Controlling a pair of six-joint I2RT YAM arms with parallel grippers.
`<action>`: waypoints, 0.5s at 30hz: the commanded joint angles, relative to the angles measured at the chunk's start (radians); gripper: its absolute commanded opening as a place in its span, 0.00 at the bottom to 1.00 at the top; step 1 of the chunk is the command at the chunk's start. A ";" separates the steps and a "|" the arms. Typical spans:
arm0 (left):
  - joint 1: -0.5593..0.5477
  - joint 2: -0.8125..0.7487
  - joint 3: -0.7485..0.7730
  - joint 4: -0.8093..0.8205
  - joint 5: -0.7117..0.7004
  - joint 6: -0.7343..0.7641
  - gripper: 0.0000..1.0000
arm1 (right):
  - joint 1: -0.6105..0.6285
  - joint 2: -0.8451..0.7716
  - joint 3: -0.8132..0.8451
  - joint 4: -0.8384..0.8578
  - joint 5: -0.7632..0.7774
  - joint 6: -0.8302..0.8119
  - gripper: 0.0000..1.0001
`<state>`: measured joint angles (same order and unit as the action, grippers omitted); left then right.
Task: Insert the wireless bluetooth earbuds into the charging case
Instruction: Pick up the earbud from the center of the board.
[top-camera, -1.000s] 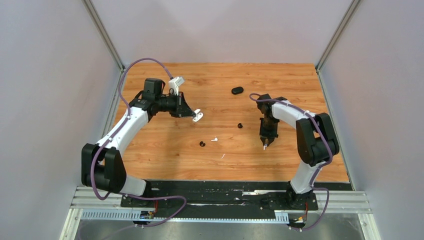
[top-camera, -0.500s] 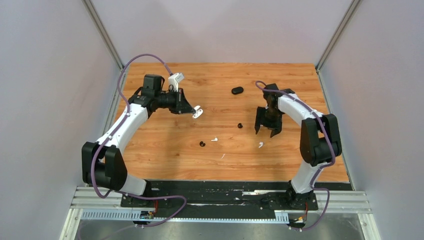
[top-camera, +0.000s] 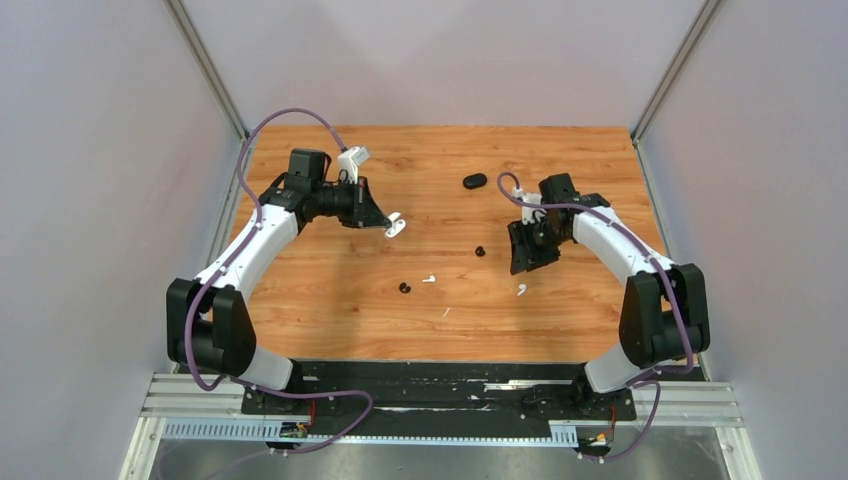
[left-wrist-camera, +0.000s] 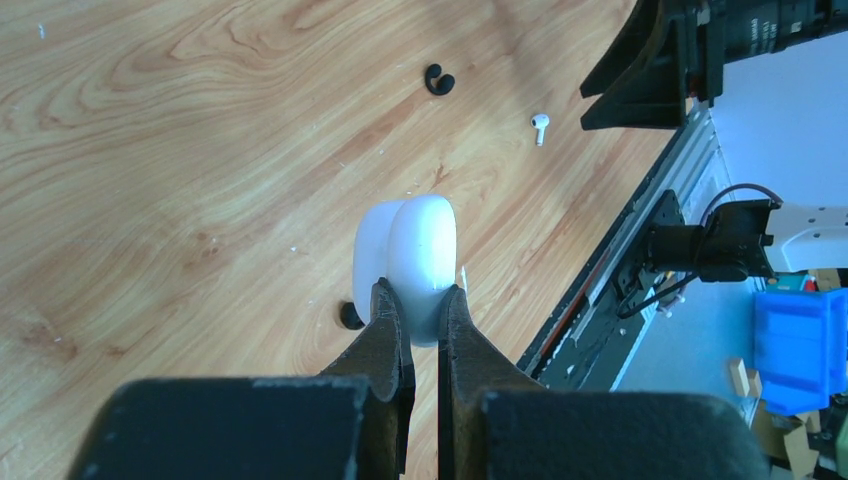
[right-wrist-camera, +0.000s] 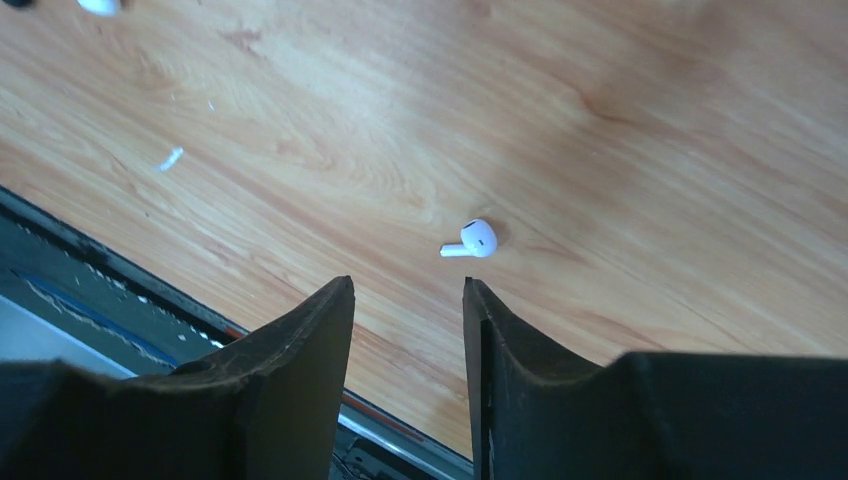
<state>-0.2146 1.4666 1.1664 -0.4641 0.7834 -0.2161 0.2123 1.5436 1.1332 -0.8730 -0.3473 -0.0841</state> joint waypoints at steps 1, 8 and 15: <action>0.004 -0.018 0.043 -0.005 0.010 0.032 0.00 | 0.010 0.023 -0.020 0.032 -0.071 -0.180 0.42; 0.004 -0.047 0.013 0.012 0.003 0.025 0.00 | 0.023 0.099 -0.003 0.049 -0.053 -0.220 0.39; 0.004 -0.067 0.004 0.006 0.004 0.033 0.00 | 0.044 0.150 -0.003 0.040 -0.016 -0.273 0.34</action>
<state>-0.2146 1.4475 1.1660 -0.4759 0.7780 -0.2100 0.2413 1.6806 1.1076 -0.8547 -0.3824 -0.2996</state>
